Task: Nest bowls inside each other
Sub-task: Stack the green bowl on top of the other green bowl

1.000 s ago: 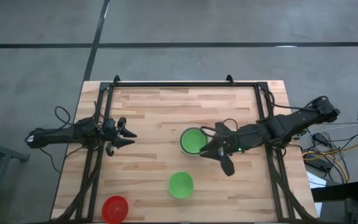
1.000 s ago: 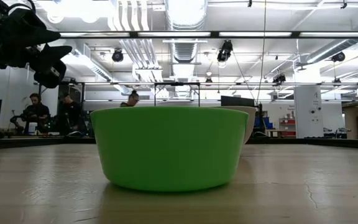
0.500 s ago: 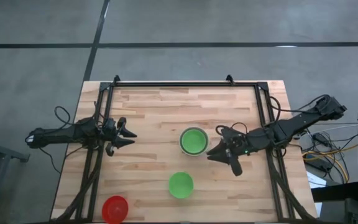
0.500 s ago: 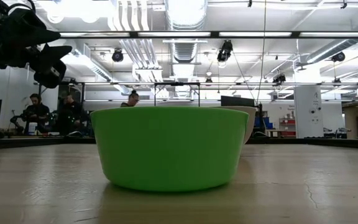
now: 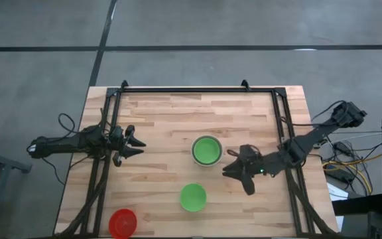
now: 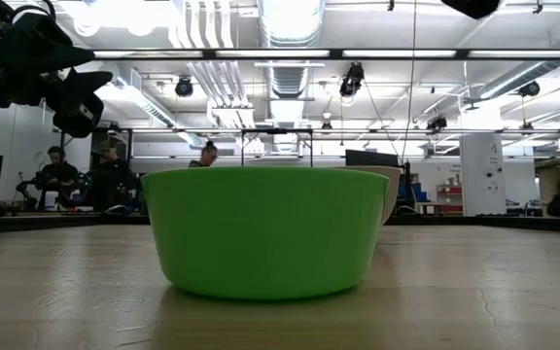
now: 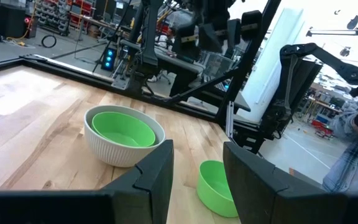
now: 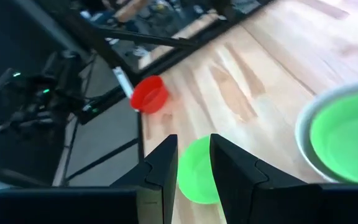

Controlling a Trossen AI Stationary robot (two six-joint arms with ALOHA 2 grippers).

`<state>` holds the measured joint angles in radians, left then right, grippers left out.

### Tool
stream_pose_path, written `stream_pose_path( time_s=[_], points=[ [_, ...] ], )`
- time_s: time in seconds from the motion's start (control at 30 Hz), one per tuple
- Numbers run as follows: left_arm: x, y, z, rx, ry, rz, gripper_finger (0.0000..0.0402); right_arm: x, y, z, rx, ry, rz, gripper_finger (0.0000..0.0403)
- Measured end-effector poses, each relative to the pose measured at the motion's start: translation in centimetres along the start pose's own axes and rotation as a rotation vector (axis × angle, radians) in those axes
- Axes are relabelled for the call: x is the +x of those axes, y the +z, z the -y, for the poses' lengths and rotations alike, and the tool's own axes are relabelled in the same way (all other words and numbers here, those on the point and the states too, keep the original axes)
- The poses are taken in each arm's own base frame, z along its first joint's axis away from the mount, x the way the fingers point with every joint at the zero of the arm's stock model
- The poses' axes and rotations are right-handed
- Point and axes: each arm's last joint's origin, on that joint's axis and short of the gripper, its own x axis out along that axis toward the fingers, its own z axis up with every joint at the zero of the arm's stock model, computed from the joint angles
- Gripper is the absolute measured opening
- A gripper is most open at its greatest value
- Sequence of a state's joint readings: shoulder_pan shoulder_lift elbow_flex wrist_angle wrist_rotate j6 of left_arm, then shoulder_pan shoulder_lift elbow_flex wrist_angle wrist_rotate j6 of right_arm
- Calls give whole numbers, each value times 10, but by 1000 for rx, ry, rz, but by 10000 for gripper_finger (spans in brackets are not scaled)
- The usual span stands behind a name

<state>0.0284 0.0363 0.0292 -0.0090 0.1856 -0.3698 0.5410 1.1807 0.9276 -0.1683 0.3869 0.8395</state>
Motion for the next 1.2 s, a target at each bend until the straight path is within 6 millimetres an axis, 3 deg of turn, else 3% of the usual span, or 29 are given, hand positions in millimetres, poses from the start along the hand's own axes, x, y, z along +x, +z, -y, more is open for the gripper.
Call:
stream_pose_path(
  time_s=[0.33, 0.63, 1.2],
  points=[
    [0, 0, 0, 0, 0, 0, 145, 3, -18, 2, 102, -100, -52, 91],
    [0, 0, 0, 0, 0, 0, 145, 18, -28, 2, 172, -132, -124, 91],
    [0, 0, 0, 0, -1, 0, 145, 78, -22, -44, 154, -376, -340, 91]
  ],
)
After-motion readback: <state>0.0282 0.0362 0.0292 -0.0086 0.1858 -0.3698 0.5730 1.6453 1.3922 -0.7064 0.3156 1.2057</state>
